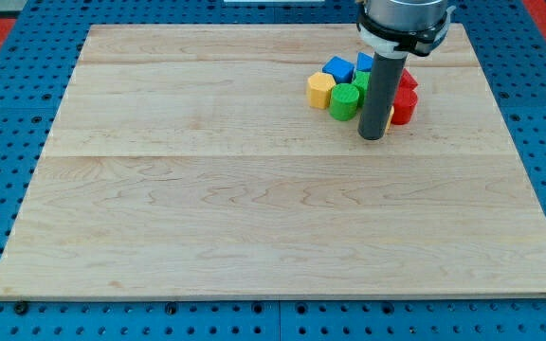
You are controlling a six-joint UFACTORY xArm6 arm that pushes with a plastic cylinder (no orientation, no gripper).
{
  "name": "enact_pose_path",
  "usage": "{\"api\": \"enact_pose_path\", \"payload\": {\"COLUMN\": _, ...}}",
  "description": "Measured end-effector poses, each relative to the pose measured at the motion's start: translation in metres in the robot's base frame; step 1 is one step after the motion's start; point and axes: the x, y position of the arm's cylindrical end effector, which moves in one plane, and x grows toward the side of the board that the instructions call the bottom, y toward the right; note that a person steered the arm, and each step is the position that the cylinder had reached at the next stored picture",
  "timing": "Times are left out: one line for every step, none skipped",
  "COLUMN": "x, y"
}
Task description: Separate the green star away from the group of blocks
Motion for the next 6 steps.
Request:
{"api": "enact_pose_path", "payload": {"x": 0.002, "y": 0.001}}
{"api": "enact_pose_path", "payload": {"x": 0.004, "y": 0.047}}
{"api": "enact_pose_path", "payload": {"x": 0.003, "y": 0.113}}
{"api": "enact_pose_path", "payload": {"x": -0.037, "y": 0.136}}
{"api": "enact_pose_path", "payload": {"x": -0.094, "y": 0.136}}
{"api": "enact_pose_path", "payload": {"x": -0.09, "y": 0.097}}
